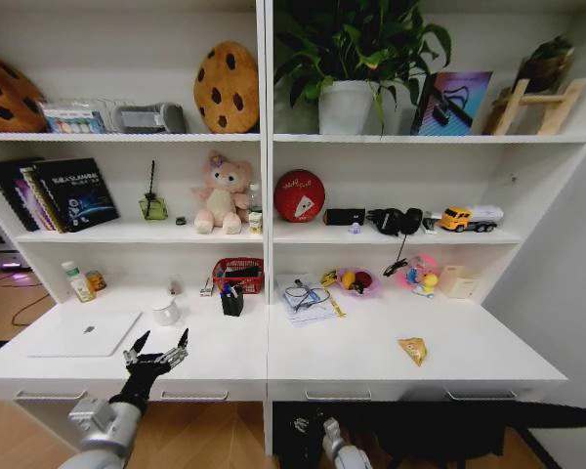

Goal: Organize the objects on the table.

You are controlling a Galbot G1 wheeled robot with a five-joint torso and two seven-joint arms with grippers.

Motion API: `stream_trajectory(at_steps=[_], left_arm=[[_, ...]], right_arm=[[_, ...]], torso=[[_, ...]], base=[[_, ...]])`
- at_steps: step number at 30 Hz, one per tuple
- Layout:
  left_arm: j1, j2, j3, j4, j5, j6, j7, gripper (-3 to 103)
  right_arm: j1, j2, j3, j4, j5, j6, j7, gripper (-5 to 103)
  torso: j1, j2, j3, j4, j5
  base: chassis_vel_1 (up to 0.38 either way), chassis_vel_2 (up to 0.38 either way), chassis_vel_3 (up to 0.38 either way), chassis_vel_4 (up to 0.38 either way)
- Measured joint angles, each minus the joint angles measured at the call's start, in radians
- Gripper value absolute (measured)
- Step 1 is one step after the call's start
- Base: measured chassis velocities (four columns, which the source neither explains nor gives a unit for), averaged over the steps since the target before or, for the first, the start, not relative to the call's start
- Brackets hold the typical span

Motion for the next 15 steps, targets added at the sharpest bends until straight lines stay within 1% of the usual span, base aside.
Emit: stream_trajectory(at_steps=[1, 3, 6, 9, 10, 12, 13, 14, 15], left_arm=[[0.000, 0.000, 0.000, 0.000, 0.000, 0.000, 0.000, 100], [0.000, 0.000, 0.000, 0.000, 0.000, 0.000, 0.000, 100], [0.000, 0.000, 0.000, 0.000, 0.000, 0.000, 0.000, 100], [0.000, 0.000, 0.000, 0.000, 0.000, 0.000, 0.000, 100], [0.000, 0.000, 0.000, 0.000, 0.000, 0.000, 0.000, 100], [0.000, 0.000, 0.000, 0.000, 0.000, 0.000, 0.000, 100], [0.000, 0.000, 0.000, 0.000, 0.000, 0.000, 0.000, 100], [0.000, 0.000, 0.000, 0.000, 0.000, 0.000, 0.000, 100], [0.000, 0.000, 0.000, 0.000, 0.000, 0.000, 0.000, 100]], right_arm=[[0.000, 0.000, 0.000, 0.000, 0.000, 0.000, 0.000, 92], [-0.045, -0.011, 0.000, 0.046, 0.012, -0.024, 0.007, 99], [-0.087, -0.022, -0.001, 0.089, 0.028, -0.036, 0.013, 100], [-0.240, -0.061, -0.001, 0.248, 0.080, -0.073, 0.031, 100], [-0.240, -0.061, -0.001, 0.248, 0.080, -0.073, 0.031, 100], [-0.369, -0.096, 0.002, 0.417, 0.114, -0.108, 0.058, 100], [-0.369, -0.096, 0.002, 0.417, 0.114, -0.108, 0.058, 100], [-0.454, -0.116, 0.007, 0.521, 0.121, -0.121, 0.078, 100], [-0.549, -0.136, 0.018, 0.617, 0.123, -0.125, 0.092, 100]], torso=[[0.000, 0.000, 0.000, 0.0000, 0.0000], [0.000, 0.000, 0.000, -0.0001, -0.0001], [0.000, 0.000, 0.000, -0.0001, 0.0001], [0.000, 0.000, 0.000, -0.0003, 0.0002], [0.000, 0.000, 0.000, -0.0003, 0.0002], [0.000, 0.000, 0.000, -0.0002, 0.0000], [0.000, 0.000, 0.000, -0.0002, 0.0000], [0.000, 0.000, 0.000, 0.0002, 0.0002], [0.000, 0.000, 0.000, 0.0000, -0.0002]], base=[[0.000, 0.000, 0.000, 0.000], [0.000, 0.000, 0.000, 0.000], [0.000, 0.000, 0.000, 0.000], [0.000, 0.000, 0.000, 0.000], [0.000, 0.000, 0.000, 0.000], [0.000, 0.000, 0.000, 0.000], [0.000, 0.000, 0.000, 0.000], [0.000, 0.000, 0.000, 0.000], [0.000, 0.000, 0.000, 0.000]])
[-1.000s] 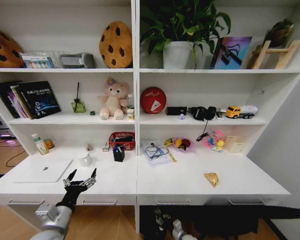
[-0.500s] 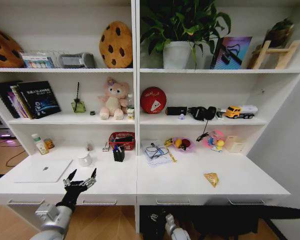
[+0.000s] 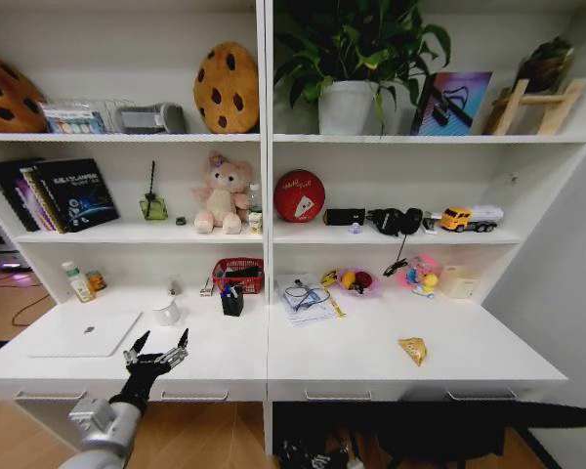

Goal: Organize the objects on the table.

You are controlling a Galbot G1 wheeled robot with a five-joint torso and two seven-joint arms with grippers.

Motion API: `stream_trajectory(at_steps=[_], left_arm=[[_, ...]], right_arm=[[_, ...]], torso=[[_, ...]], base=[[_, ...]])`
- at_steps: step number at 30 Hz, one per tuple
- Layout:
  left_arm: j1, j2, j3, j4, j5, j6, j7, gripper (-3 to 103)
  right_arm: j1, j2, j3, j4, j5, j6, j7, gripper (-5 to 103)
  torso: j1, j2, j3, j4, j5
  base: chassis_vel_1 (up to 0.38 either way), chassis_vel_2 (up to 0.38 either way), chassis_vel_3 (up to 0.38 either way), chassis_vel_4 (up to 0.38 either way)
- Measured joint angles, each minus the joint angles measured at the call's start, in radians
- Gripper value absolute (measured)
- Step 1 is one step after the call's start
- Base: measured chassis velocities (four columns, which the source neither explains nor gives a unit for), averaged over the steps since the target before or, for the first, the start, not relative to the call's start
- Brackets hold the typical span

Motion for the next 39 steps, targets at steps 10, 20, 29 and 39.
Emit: stream_trajectory(at_steps=[10, 20, 29, 39], left_arm=[[0.000, 0.000, 0.000, 0.000, 0.000, 0.000, 0.000, 100], [0.000, 0.000, 0.000, 0.000, 0.000, 0.000, 0.000, 100], [0.000, 0.000, 0.000, 0.000, 0.000, 0.000, 0.000, 100], [0.000, 0.000, 0.000, 0.000, 0.000, 0.000, 0.000, 100]], right_arm=[[-0.497, -0.046, 0.074, 0.515, -0.024, 0.014, 0.153, 100], [-0.548, -0.020, 0.142, 0.970, -0.091, -0.102, 0.258, 100], [-0.032, -0.150, 0.162, 0.901, 0.135, -0.568, 0.318, 100], [0.020, -0.185, 0.203, 0.837, 0.193, -0.580, 0.275, 100]], torso=[[0.000, 0.000, 0.000, -0.0002, 0.0000], [0.000, 0.000, 0.000, -0.0003, -0.0001], [0.000, 0.000, 0.000, -0.0001, 0.0004], [0.000, 0.000, 0.000, -0.0002, -0.0001]], base=[[0.000, 0.000, 0.000, 0.000], [0.000, 0.000, 0.000, 0.000], [0.000, 0.000, 0.000, 0.000], [-0.015, -0.016, 0.016, 0.014]])
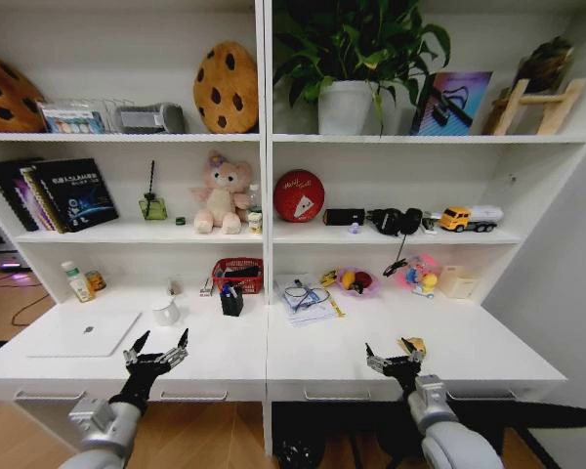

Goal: Organize the objects on the table.

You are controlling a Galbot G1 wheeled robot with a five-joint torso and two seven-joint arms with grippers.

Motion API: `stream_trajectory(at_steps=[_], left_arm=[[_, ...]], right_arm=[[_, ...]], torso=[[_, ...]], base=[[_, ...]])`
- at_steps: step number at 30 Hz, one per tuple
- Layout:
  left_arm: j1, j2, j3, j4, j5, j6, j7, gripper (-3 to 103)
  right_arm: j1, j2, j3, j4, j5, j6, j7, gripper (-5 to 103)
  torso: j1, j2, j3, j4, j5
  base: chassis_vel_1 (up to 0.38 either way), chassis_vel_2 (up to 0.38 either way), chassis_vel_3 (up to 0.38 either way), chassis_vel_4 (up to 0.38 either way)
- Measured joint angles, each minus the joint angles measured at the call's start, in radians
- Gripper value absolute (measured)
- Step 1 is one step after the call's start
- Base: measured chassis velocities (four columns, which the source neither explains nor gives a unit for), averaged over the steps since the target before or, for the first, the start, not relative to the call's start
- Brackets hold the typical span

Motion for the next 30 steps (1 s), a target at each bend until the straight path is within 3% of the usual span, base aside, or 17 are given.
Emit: stream_trajectory(at_steps=[6, 13, 19, 25, 26, 29, 30], left_arm=[[0.000, 0.000, 0.000, 0.000, 0.000, 0.000, 0.000, 100], [0.000, 0.000, 0.000, 0.000, 0.000, 0.000, 0.001, 100], [0.000, 0.000, 0.000, 0.000, 0.000, 0.000, 0.000, 100], [0.000, 0.000, 0.000, 0.000, 0.000, 0.000, 0.000, 100], [0.000, 0.000, 0.000, 0.000, 0.000, 0.000, 0.000, 100], [0.000, 0.000, 0.000, 0.000, 0.000, 0.000, 0.000, 100], [0.000, 0.000, 0.000, 0.000, 0.000, 0.000, 0.000, 100]], right_arm=[[0.002, 0.002, 0.014, -0.020, 0.010, 0.004, 0.001, 100], [0.055, -0.006, 0.039, -0.098, 0.053, -0.021, 0.059, 100], [0.107, -0.025, 0.028, -0.175, 0.125, -0.028, 0.013, 100], [0.140, -0.009, 0.009, -0.217, 0.130, -0.028, 0.000, 103], [0.142, -0.006, 0.008, -0.226, 0.116, -0.023, 0.000, 94], [0.142, -0.005, 0.008, -0.228, 0.110, -0.021, 0.000, 94], [0.142, -0.003, 0.008, -0.232, 0.102, -0.016, 0.001, 89]], torso=[[0.000, 0.000, 0.000, 0.0000, 0.0002], [0.000, 0.000, 0.000, 0.0002, 0.0007], [0.000, 0.000, 0.000, 0.0002, -0.0003], [0.000, 0.000, 0.000, 0.0002, -0.0001], [0.000, 0.000, 0.000, 0.0001, 0.0003], [0.000, 0.000, 0.000, 0.0000, 0.0003], [0.000, 0.000, 0.000, -0.0001, 0.0002]], base=[[-0.151, -0.132, 0.146, 0.148], [-0.161, -0.149, 0.157, 0.164], [0.006, 0.012, -0.011, -0.008], [0.037, 0.040, -0.025, -0.038], [0.000, 0.000, 0.000, 0.000], [0.000, 0.000, 0.000, 0.000], [0.000, 0.000, 0.000, 0.000]])
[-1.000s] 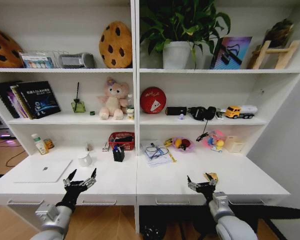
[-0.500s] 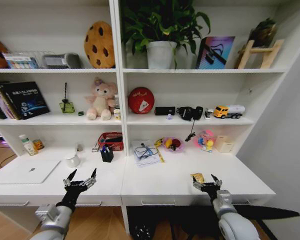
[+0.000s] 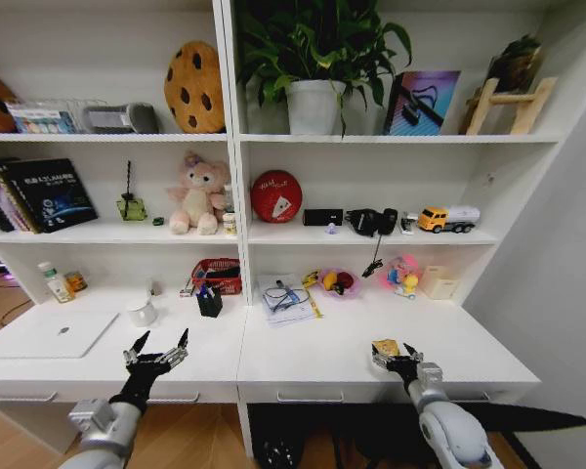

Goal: Organize the objects on the table.

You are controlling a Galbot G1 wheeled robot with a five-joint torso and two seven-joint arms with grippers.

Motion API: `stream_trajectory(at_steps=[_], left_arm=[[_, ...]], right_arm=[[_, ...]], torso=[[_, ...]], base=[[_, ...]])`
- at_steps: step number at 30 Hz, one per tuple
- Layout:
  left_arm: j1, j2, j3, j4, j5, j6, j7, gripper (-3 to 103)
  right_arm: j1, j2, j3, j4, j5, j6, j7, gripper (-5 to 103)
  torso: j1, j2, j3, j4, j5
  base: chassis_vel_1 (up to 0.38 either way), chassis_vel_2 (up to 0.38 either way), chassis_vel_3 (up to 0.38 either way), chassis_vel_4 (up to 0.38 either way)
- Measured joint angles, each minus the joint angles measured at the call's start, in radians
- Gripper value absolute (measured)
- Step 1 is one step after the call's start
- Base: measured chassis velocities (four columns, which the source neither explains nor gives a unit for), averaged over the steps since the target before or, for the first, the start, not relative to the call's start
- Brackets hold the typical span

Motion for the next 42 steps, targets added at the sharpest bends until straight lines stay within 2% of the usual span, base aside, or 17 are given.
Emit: stream_trajectory(at_steps=[1, 4, 6, 7, 9, 10, 12, 13, 16, 19, 31, 33, 35, 38, 40, 41, 42], left_arm=[[0.000, 0.000, 0.000, 0.000, 0.000, 0.000, 0.000, 100], [0.000, 0.000, 0.000, 0.000, 0.000, 0.000, 0.000, 100], [0.000, 0.000, 0.000, 0.000, 0.000, 0.000, 0.000, 100], [0.000, 0.000, 0.000, 0.000, 0.000, 0.000, 0.000, 100], [0.000, 0.000, 0.000, 0.000, 0.000, 0.000, 0.000, 100], [0.000, 0.000, 0.000, 0.000, 0.000, 0.000, 0.000, 100], [0.000, 0.000, 0.000, 0.000, 0.000, 0.000, 0.000, 100], [0.000, 0.000, 0.000, 0.000, 0.000, 0.000, 0.000, 100], [0.000, 0.000, 0.000, 0.000, 0.000, 0.000, 0.000, 100], [0.000, 0.000, 0.000, 0.000, 0.000, 0.000, 0.000, 100], [0.000, 0.000, 0.000, 0.000, 0.000, 0.000, 0.000, 100], [0.000, 0.000, 0.000, 0.000, 0.000, 0.000, 0.000, 100], [0.000, 0.000, 0.000, 0.000, 0.000, 0.000, 0.000, 100], [0.000, 0.000, 0.000, 0.000, 0.000, 0.000, 0.000, 100], [0.000, 0.000, 0.000, 0.000, 0.000, 0.000, 0.000, 100], [0.000, 0.000, 0.000, 0.000, 0.000, 0.000, 0.000, 100], [0.000, 0.000, 0.000, 0.000, 0.000, 0.000, 0.000, 100]], right_arm=[[0.000, 0.001, 0.002, -0.004, -0.004, 0.002, 0.001, 78], [0.000, 0.001, 0.004, -0.010, -0.006, 0.005, 0.002, 73], [0.006, 0.001, 0.011, -0.029, -0.005, 0.017, -0.003, 61], [0.006, 0.001, 0.011, -0.029, -0.005, 0.017, -0.003, 61], [0.016, 0.002, 0.018, -0.046, -0.004, 0.034, -0.019, 51], [0.016, 0.002, 0.018, -0.046, -0.004, 0.034, -0.019, 51], [0.027, 0.004, 0.018, -0.062, -0.005, 0.055, -0.031, 40], [0.027, 0.004, 0.018, -0.062, -0.005, 0.055, -0.031, 40], [0.036, 0.009, 0.012, -0.071, -0.006, 0.059, -0.038, 25], [0.041, 0.012, 0.007, -0.076, -0.010, 0.060, -0.038, 19], [0.042, 0.021, 0.020, -0.092, -0.009, 0.061, -0.031, 15], [0.035, 0.022, 0.027, -0.093, -0.009, 0.061, -0.030, 8], [0.028, 0.024, 0.033, -0.093, -0.007, 0.059, -0.036, 14], [0.023, 0.024, 0.036, -0.092, -0.007, 0.056, -0.043, 16], [0.013, 0.027, 0.036, -0.081, -0.007, 0.055, -0.054, 27], [0.013, 0.027, 0.036, -0.081, -0.007, 0.055, -0.054, 27], [0.005, 0.028, 0.035, -0.071, -0.009, 0.055, -0.058, 33]], torso=[[0.000, 0.000, 0.000, 0.0001, 0.0000], [0.000, 0.000, 0.000, 0.0001, 0.0000], [0.000, 0.000, 0.000, 0.0001, -0.0009], [0.000, 0.000, 0.000, 0.0001, -0.0009], [0.000, 0.000, 0.000, 0.0000, -0.0016], [0.000, 0.000, 0.000, 0.0000, -0.0016], [0.000, 0.001, 0.000, 0.0000, -0.0018], [0.000, 0.001, 0.000, 0.0000, -0.0018], [0.000, 0.001, -0.001, -0.0003, -0.0012], [0.000, 0.001, 0.000, -0.0003, -0.0013], [0.000, 0.000, 0.000, 0.0006, -0.0003], [0.000, 0.000, 0.000, 0.0003, -0.0002], [0.000, 0.000, 0.000, 0.0004, -0.0001], [0.000, 0.000, 0.000, 0.0004, -0.0001], [0.000, 0.000, 0.000, 0.0002, 0.0002], [0.000, 0.000, 0.000, 0.0002, 0.0002], [0.000, -0.001, 0.000, 0.0002, 0.0006]], base=[[0.000, 0.000, 0.000, 0.000], [0.000, 0.000, 0.000, 0.000], [0.000, 0.000, 0.000, 0.000], [0.000, 0.000, 0.000, 0.000], [0.000, 0.000, 0.000, 0.000], [0.000, 0.000, 0.000, 0.000], [0.000, 0.000, 0.000, 0.000], [0.000, 0.000, 0.000, 0.000], [0.000, 0.000, 0.000, 0.000], [0.000, 0.000, 0.000, 0.000], [0.000, 0.000, 0.000, 0.000], [0.000, 0.000, 0.000, 0.000], [0.000, 0.000, 0.000, 0.000], [0.000, 0.000, 0.000, 0.000], [0.000, 0.000, 0.000, 0.000], [0.000, 0.000, 0.000, 0.000], [0.000, 0.000, 0.000, 0.000]])
